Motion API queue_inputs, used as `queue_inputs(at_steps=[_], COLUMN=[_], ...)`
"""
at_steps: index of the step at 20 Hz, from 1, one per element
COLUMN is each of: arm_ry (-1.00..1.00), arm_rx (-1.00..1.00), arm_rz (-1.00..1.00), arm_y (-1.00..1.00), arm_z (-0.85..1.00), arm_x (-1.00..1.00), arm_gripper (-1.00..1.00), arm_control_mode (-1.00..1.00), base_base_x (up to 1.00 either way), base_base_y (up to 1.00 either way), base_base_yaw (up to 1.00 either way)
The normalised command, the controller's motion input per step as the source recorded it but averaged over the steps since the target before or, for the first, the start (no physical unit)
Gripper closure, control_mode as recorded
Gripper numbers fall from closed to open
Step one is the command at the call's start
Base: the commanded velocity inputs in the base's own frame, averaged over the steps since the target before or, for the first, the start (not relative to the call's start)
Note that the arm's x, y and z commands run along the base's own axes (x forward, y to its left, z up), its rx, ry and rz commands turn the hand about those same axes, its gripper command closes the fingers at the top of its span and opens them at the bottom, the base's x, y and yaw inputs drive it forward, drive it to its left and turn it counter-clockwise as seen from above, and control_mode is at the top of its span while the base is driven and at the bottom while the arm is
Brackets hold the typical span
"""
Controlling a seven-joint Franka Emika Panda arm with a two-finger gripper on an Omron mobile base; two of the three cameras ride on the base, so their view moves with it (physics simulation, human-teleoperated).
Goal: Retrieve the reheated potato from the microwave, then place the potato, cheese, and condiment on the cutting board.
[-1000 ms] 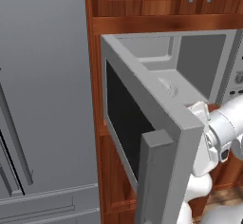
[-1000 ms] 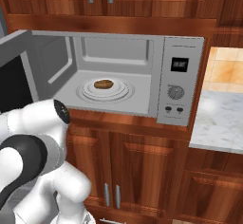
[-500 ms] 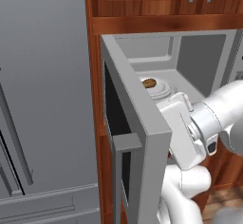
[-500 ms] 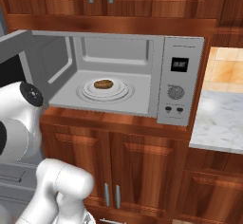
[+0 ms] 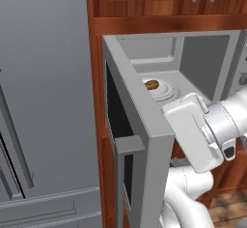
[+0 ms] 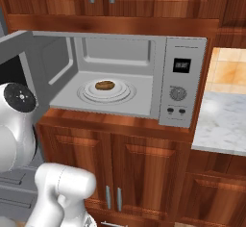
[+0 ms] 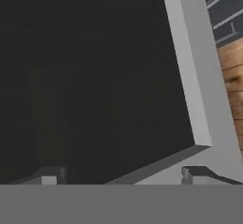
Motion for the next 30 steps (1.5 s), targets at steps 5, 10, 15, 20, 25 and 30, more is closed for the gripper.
queue_inputs(at_steps=[5,10,15,20,25,30], arm_ry=[-0.02,-0.23,-0.40,-0.35,-0.18,-0.06], arm_rx=[-0.12,-0.28,-0.31,-0.25,-0.19,-0.11], arm_rz=[-0.15,-0.05,0.00,0.00,0.00,0.00], arm_y=[-0.60,-0.59,-0.49,-0.39,-0.33,-0.25], arm_z=[0.00,0.00,0.00,0.00,0.02,0.01], arm_x=[0.07,0.15,0.23,0.44,0.59,0.76], arm_gripper=[-1.00,-1.00,-1.00,-1.00,-1.00,-1.00], arm_control_mode=[-1.00,-1.00,-1.00,-1.00,-1.00,-1.00], base_base_x=[0.00,0.00,0.00,0.00,0.00,0.00], base_base_y=[0.00,0.00,0.00,0.00,0.00,0.00], base_base_yaw=[0.00,0.00,0.00,0.00,0.00,0.00])
